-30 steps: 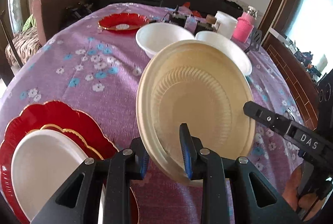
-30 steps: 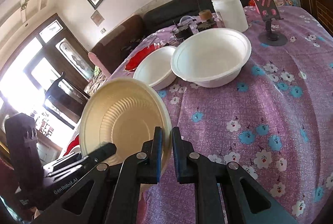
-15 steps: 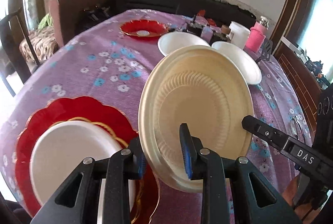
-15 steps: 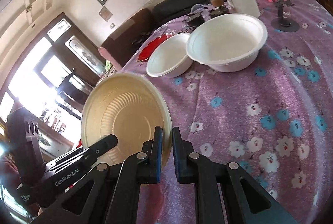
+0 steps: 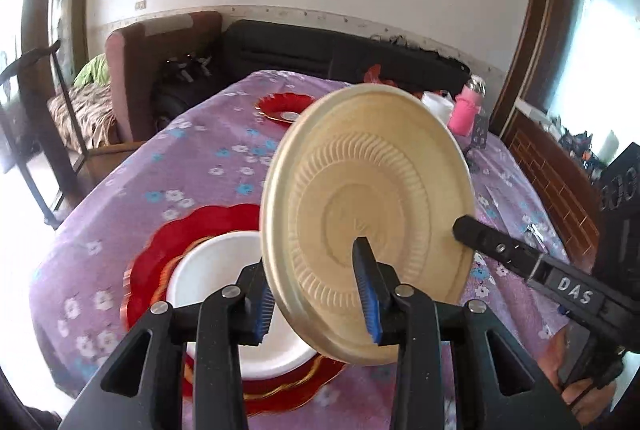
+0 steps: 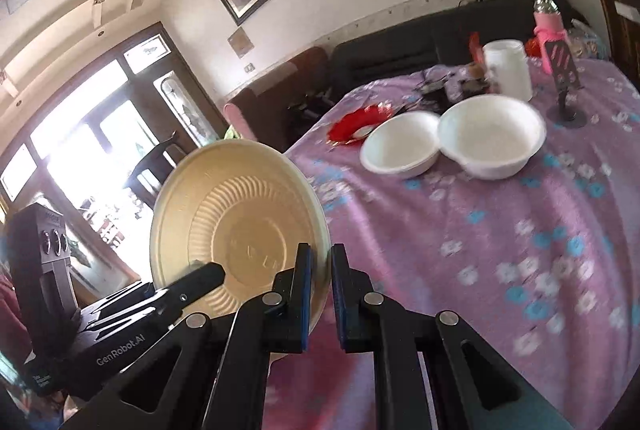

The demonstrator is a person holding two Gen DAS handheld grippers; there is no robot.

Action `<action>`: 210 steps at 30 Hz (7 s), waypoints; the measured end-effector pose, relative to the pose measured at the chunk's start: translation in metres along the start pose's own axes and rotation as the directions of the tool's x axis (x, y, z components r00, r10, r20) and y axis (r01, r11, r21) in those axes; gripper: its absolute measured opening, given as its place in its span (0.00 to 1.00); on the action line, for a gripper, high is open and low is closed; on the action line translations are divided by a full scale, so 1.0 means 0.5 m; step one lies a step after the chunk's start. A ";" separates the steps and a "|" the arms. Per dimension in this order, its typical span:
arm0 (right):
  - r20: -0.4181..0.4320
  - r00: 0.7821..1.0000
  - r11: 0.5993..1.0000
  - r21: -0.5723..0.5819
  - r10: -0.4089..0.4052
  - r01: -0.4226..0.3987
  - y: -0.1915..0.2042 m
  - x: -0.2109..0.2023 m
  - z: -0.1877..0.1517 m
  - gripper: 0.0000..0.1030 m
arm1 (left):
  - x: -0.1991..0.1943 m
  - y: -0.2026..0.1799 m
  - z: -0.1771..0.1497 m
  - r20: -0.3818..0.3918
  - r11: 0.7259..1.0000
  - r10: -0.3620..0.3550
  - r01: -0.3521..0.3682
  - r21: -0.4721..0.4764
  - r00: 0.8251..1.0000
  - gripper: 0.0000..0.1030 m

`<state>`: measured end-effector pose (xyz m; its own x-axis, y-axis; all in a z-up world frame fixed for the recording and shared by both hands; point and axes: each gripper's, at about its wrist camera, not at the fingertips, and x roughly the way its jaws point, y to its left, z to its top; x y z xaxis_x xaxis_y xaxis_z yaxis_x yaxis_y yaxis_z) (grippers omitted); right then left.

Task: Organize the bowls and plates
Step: 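Carry the beige bowl over to the plate stack, then lower the beige bowl into the white bowl and open the right gripper, then move the right gripper to the larger white paper bowl, then grasp the rim of the larger white bowl with the right gripper, then carry the white bowl over and lower it onto the stack, then open the right gripper while the left gripper sets the white bowl on the stack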

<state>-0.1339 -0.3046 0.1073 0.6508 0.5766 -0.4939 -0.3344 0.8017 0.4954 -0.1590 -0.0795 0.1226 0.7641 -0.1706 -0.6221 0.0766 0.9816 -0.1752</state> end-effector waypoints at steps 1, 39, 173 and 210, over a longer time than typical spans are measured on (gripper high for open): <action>-0.016 1.000 1.000 0.003 0.007 -0.007 0.017 0.007 -0.005 0.11 | -0.008 0.016 -0.003 0.001 1.000 0.004 -0.004 -0.009 1.000 0.33; -0.233 0.972 0.999 0.031 0.023 -0.017 0.059 0.135 -0.050 0.15 | 0.088 0.179 -0.050 -0.169 0.976 -0.020 -0.017 -0.216 0.985 0.35; -0.197 0.973 0.993 0.012 0.121 -0.121 0.120 0.080 0.007 0.08 | -0.094 0.205 -0.023 -0.007 0.981 -0.075 0.072 -0.182 0.997 0.16; -0.313 0.946 0.996 0.067 0.084 -0.066 0.069 0.146 -0.014 0.13 | -0.001 0.221 -0.037 -0.116 0.966 -0.114 0.083 -0.243 0.987 0.19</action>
<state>-0.1027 -0.2334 0.0832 0.3738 0.6622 -0.6494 -0.3303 0.7493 0.5740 -0.1628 0.0276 0.0894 0.6709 -0.2901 -0.6824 -0.0184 0.9135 -0.4065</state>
